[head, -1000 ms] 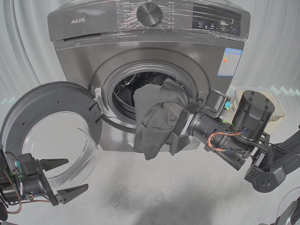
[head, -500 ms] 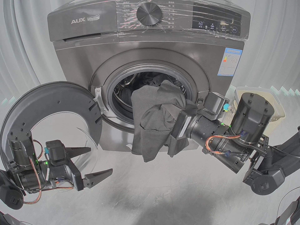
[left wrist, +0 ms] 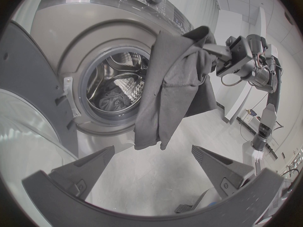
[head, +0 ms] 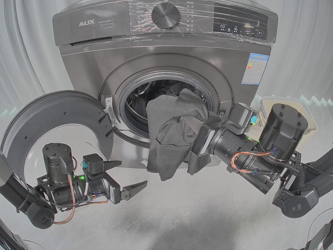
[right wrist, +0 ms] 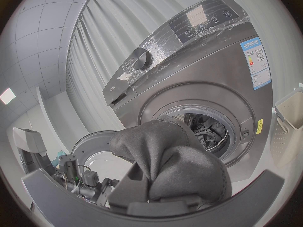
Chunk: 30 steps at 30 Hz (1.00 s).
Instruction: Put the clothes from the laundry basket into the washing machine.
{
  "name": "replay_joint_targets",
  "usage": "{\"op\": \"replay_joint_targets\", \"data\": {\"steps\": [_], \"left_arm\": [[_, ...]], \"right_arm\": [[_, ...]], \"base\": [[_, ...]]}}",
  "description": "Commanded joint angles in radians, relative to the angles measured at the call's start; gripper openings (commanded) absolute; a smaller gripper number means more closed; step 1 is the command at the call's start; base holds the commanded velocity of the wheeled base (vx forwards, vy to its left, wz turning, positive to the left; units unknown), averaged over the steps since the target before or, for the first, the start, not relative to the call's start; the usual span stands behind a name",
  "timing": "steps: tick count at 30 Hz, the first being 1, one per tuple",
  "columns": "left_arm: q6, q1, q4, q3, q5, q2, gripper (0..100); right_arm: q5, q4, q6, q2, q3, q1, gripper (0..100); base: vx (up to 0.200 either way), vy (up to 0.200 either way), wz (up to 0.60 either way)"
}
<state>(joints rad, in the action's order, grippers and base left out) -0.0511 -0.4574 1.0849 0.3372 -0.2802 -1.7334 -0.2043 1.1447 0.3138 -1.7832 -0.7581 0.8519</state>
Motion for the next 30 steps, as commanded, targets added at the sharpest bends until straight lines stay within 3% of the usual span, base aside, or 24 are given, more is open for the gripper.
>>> {"op": "replay_joint_targets", "data": {"steps": [1, 14, 25, 30], "left_arm": [[0.007, -0.015, 0.018, 0.026, -0.002, -0.095, 100], [0.011, -0.029, 0.175, 0.091, 0.016, -0.293, 100], [0.013, -0.02, 0.211, 0.163, 0.065, -0.357, 100], [0.037, -0.013, 0.214, 0.184, 0.067, -0.362, 100]], "right_arm": [[-0.001, 0.003, 0.001, 0.008, 0.0, 0.007, 0], [0.0, 0.001, 0.001, 0.018, 0.003, 0.018, 0], [0.002, 0.0, -0.007, 0.054, 0.051, 0.018, 0], [0.009, -0.005, -0.01, 0.096, 0.095, 0.006, 0]], "base": [[0.0, 0.0, 0.0], [0.0, 0.0, 0.0], [0.0, 0.0, 0.0], [0.0, 0.0, 0.0]]}}
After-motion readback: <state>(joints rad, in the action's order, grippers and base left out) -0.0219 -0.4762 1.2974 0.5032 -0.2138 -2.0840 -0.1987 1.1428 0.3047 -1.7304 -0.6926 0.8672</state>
